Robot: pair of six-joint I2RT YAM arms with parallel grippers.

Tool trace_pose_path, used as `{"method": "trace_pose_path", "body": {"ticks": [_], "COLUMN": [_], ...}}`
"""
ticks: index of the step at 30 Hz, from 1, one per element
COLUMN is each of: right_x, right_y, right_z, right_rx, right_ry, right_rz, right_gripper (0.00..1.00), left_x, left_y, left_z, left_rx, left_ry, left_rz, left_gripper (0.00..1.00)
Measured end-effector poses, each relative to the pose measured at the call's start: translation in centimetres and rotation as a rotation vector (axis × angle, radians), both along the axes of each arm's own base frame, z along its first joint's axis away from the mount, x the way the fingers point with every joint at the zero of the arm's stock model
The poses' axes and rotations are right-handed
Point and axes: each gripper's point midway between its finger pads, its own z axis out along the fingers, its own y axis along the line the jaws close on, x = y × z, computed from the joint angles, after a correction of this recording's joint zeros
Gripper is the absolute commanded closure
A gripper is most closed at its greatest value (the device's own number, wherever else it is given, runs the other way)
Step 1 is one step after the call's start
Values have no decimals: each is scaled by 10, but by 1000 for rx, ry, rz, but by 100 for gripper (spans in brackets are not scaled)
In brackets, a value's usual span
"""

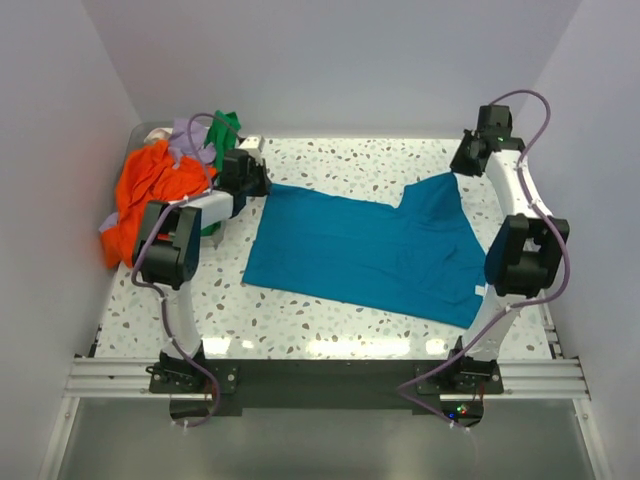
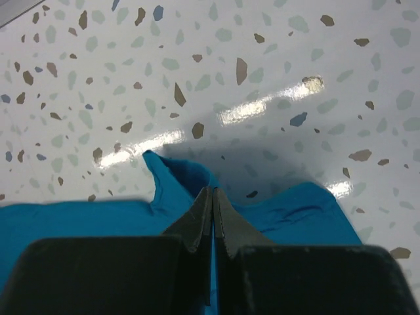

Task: Fold and stack the t-shirts
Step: Fold the tshirt

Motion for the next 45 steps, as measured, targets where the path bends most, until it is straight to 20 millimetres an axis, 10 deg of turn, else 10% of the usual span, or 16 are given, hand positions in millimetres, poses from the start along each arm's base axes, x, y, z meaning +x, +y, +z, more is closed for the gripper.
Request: {"method": "trace_pose_path", "body": {"ticks": [25, 32, 45], "right_x": [-167, -194, -230], "right_y": [22, 18, 20], "right_z": [34, 56, 31], "right_rx": [21, -14, -16], "right_ry": [-95, -145, -59], "right_rz": [10, -14, -15], "right_gripper": [100, 100, 100], "left_x": [-64, -78, -106], "left_y": [28, 30, 34], "left_z": [6, 10, 21], "left_rx": [10, -2, -33], "left_ry": [6, -13, -45], "left_rz": [78, 79, 86], "left_gripper": [100, 100, 100]}}
